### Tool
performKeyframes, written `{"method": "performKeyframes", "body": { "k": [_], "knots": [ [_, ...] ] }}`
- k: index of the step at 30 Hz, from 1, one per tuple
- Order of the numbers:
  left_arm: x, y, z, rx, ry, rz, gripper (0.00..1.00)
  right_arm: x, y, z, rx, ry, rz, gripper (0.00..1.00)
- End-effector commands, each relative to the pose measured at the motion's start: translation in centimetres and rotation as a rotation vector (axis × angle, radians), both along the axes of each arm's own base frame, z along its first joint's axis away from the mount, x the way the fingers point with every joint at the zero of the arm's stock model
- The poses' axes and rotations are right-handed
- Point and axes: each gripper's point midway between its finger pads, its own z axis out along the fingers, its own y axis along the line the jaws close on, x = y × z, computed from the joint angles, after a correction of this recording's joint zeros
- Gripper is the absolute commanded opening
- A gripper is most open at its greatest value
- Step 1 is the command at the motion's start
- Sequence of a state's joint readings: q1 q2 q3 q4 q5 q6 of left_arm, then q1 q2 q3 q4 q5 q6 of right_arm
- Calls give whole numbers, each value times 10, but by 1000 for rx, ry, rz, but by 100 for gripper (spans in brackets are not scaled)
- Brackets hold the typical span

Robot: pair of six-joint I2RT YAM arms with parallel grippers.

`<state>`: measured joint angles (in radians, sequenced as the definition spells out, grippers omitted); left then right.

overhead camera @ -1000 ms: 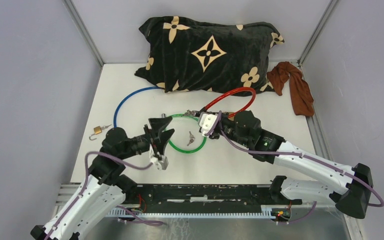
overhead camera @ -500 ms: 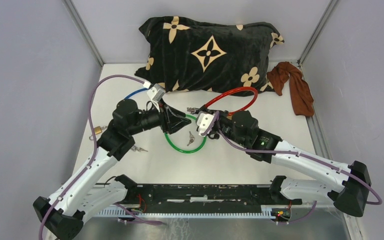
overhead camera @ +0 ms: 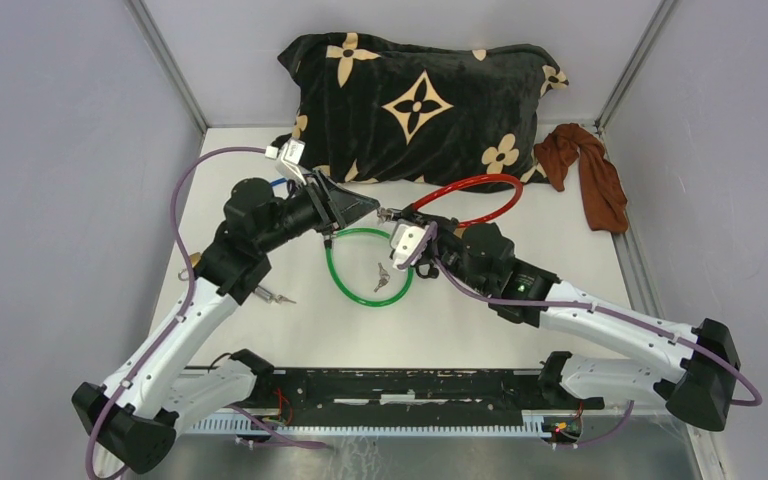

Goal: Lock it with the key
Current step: Lock the lock.

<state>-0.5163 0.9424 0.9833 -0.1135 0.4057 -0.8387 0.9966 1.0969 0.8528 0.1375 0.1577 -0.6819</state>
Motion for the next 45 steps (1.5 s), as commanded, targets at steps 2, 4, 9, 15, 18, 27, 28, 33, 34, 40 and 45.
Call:
{"method": "performKeyframes", "body": {
  "k": [2,4,9,15,18,27,28,33,34,40,45],
  "knots": [
    [17,2,7,-112,195,112,57,13,-2,34,67,-118,-73,0],
    [20,0,5,-118,223,114,59,14,2,34,64,-120,-66,0],
    [20,-1,6,-127,264,121,59,17,8,31,49,-115,-64,0],
    [17,1,0,-123,289,130,52,20,14,29,38,-107,-60,0],
    [16,3,-7,-105,313,140,52,21,13,32,38,-107,-63,0],
    [17,6,-28,-58,338,160,53,20,16,34,39,-103,-50,0],
    [18,5,-28,-59,337,158,50,19,16,35,40,-102,-46,0],
    [20,2,-24,-61,316,140,29,19,15,36,41,-101,-46,0],
    [20,1,-24,-59,312,138,26,18,16,35,42,-100,-45,0],
    [20,0,-20,-56,285,124,18,19,17,37,48,-102,-42,0],
    [20,-1,-23,-33,242,100,2,17,19,39,54,-101,-29,0]
  ]
}}
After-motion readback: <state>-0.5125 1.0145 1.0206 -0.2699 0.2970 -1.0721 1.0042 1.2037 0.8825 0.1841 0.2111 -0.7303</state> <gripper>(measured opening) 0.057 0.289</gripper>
